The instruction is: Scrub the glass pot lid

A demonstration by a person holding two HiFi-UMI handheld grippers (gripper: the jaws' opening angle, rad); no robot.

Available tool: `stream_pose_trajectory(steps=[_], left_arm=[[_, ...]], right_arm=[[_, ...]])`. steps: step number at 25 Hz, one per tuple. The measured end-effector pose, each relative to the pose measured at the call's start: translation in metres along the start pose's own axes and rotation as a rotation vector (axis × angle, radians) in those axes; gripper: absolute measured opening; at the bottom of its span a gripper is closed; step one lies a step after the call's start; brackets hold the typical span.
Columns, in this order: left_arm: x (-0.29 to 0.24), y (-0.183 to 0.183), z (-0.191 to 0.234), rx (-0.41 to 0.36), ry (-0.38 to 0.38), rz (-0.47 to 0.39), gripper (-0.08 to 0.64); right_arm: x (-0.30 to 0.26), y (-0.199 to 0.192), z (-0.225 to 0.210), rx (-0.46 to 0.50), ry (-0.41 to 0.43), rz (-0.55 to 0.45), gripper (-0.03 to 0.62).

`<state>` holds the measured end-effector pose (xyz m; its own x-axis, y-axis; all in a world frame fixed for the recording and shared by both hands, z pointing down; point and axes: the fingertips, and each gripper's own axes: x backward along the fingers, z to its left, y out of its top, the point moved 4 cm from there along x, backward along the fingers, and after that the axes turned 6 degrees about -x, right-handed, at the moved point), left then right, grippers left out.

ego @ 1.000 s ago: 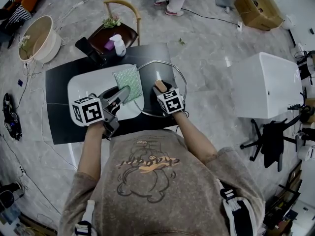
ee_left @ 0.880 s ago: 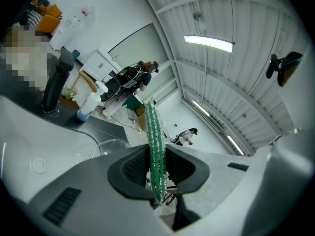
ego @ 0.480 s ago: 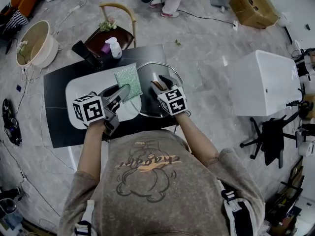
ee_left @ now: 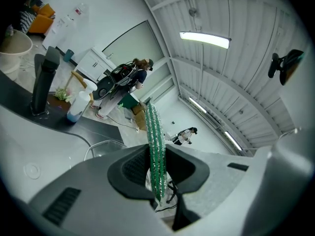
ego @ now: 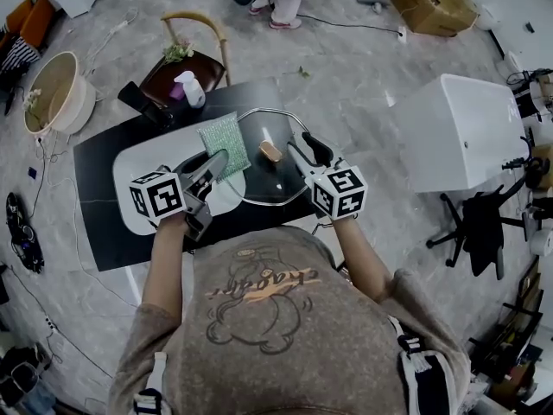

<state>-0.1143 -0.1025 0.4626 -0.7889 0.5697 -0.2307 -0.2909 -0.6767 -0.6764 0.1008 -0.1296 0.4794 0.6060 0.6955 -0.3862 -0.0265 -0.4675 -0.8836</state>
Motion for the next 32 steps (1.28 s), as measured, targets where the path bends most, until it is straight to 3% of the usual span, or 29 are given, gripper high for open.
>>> stream_pose_trajectory(steps=[5,9,13,18,22,28,32], left_arm=[[-0.002,-0.002,0.0,-0.012,0.003,0.012,0.084],[-0.007,-0.004,-0.003,-0.086,0.03,0.017,0.084],[-0.006,-0.005,0.001,-0.149,0.077,-0.015,0.084],[0.0,-0.005,0.008,-0.171,0.12,-0.082,0.084],[0.004,-0.003,0.009,-0.278,0.176,-0.127,0.084],[0.005,-0.012,0.014,-0.501,0.27,-0.173,0.084],[0.006,-0.018,0.013,-0.577,0.298,-0.212,0.084]], right_arm=[[0.022,-0.003,-0.003,-0.053,-0.034,-0.043,0.187],[0.031,0.0,-0.005,-0.031,-0.047,-0.082,0.103],[0.034,0.001,-0.002,-0.022,-0.042,-0.11,0.034],[0.032,-0.003,0.006,-0.042,-0.001,-0.121,0.026],[0.032,-0.008,0.007,-0.053,-0.004,-0.148,0.026],[0.029,-0.019,0.01,-0.012,-0.02,-0.189,0.026],[0.027,-0.028,0.005,-0.006,-0.057,-0.194,0.026]])
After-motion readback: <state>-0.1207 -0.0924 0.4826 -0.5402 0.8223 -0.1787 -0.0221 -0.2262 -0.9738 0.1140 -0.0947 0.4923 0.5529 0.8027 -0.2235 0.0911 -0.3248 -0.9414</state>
